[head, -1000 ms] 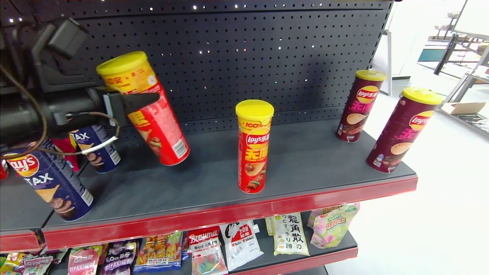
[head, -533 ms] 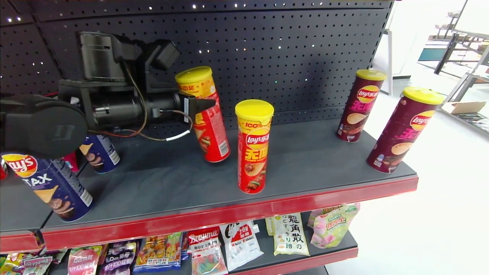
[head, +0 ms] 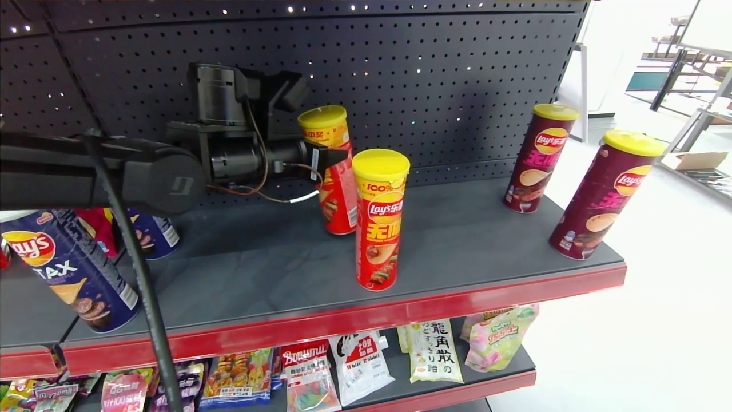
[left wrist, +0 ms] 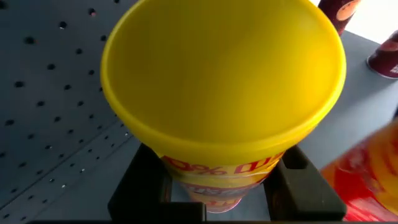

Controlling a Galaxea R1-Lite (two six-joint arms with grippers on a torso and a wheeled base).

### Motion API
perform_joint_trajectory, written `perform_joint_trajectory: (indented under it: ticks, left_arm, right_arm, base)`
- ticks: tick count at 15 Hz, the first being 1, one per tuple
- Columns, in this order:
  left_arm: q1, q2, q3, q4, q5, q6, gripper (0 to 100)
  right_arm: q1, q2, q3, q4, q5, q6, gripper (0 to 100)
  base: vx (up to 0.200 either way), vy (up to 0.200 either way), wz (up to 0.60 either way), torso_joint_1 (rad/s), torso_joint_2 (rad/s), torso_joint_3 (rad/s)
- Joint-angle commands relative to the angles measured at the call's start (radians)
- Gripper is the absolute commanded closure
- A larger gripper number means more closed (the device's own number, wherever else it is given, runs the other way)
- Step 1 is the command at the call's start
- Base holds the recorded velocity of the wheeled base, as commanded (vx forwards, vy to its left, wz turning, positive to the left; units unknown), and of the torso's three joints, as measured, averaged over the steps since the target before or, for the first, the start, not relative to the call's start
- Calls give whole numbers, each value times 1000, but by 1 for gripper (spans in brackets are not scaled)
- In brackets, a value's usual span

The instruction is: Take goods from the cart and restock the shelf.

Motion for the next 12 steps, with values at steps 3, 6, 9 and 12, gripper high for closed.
perform_joint_trajectory:
  ticks: [3, 6, 9, 12]
  left_arm:
    - [-1, 61, -35, -9, 0, 16, 100]
    - [-1, 91, -81, -19, 0, 18, 100]
    - [-4, 98, -79, -18, 0, 18, 100]
    - [-3, 98, -79, -16, -2, 21, 100]
  right_arm:
    - [0, 0, -1, 0, 0, 0, 0]
    - [0, 0, -1, 0, 0, 0, 0]
    - [0, 0, -1, 0, 0, 0, 0]
    - [0, 0, -1, 0, 0, 0, 0]
  base:
    - [0, 0, 0, 0, 0, 0]
    - [0, 0, 0, 0, 0, 0]
    - [0, 0, 0, 0, 0, 0]
    - [0, 0, 0, 0, 0, 0]
